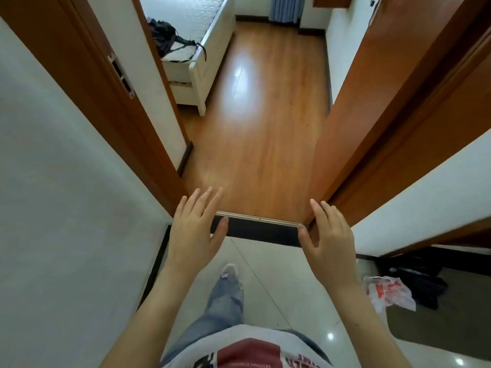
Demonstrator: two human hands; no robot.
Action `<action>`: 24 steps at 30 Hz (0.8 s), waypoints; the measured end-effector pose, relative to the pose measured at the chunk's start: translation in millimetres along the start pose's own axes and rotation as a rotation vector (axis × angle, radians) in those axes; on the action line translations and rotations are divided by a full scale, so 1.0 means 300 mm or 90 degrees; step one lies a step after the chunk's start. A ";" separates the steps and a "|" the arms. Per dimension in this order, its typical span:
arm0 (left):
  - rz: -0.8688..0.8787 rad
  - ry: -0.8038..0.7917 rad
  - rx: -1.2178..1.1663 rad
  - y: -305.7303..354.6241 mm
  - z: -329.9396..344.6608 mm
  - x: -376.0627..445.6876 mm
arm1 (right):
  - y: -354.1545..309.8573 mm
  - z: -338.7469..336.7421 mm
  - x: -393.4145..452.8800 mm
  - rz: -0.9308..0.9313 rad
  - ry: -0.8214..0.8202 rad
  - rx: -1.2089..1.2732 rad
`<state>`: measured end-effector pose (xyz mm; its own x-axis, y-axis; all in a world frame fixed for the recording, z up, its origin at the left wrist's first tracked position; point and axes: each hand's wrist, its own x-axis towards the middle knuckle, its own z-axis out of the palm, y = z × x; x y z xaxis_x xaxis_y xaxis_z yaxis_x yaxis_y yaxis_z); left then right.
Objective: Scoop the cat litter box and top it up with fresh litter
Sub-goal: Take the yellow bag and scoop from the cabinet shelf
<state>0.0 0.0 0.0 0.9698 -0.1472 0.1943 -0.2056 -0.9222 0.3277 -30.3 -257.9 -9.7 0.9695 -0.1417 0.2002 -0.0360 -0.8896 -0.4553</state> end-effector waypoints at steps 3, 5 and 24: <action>0.000 0.015 -0.011 -0.009 0.013 0.110 | -0.001 0.022 0.105 0.024 0.008 0.012; -0.007 0.020 -0.010 -0.024 0.030 0.199 | 0.004 0.056 0.196 0.031 -0.002 0.008; 0.014 0.032 -0.007 -0.258 0.137 1.334 | -0.065 0.225 1.283 0.019 -0.020 -0.051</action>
<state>409.5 -2.2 14.3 0.9573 -0.1495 0.2474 -0.2288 -0.9150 0.3323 359.8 -265.8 17.6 0.9746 -0.1566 0.1599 -0.0835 -0.9172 -0.3895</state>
